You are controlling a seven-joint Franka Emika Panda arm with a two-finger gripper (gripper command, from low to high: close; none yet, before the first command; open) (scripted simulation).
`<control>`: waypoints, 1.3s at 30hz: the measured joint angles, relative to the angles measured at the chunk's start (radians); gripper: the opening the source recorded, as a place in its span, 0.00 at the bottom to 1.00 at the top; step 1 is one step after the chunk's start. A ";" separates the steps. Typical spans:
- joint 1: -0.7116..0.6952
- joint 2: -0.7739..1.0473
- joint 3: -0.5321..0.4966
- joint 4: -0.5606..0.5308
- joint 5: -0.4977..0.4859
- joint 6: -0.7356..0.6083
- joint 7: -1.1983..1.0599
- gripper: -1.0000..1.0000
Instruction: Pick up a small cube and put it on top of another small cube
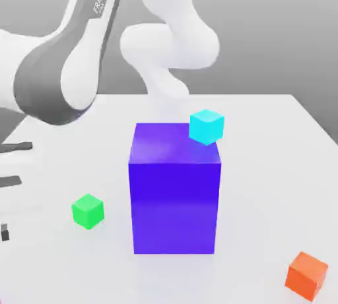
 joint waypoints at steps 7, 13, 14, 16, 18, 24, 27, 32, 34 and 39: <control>-0.100 0.247 0.062 0.057 0.059 0.115 -0.139 0.00; -0.104 0.262 0.066 0.061 0.064 0.123 -0.143 0.00; -0.102 0.252 0.063 0.059 0.061 0.115 -0.142 0.00; -0.091 0.200 0.049 0.045 0.047 0.076 -0.132 0.00; -0.073 0.133 0.026 0.022 0.025 0.033 -0.112 0.00; 0.041 -0.066 -0.124 -0.184 -0.146 0.052 0.152 0.00; 0.087 -0.172 -0.190 -0.293 -0.244 0.066 0.302 0.00; 0.099 -0.351 -0.246 -0.474 -0.401 0.083 0.548 0.00; 0.075 -0.419 -0.241 -0.546 -0.445 0.091 0.634 0.00; 0.047 -0.572 -0.224 -0.732 -0.477 0.123 0.793 0.00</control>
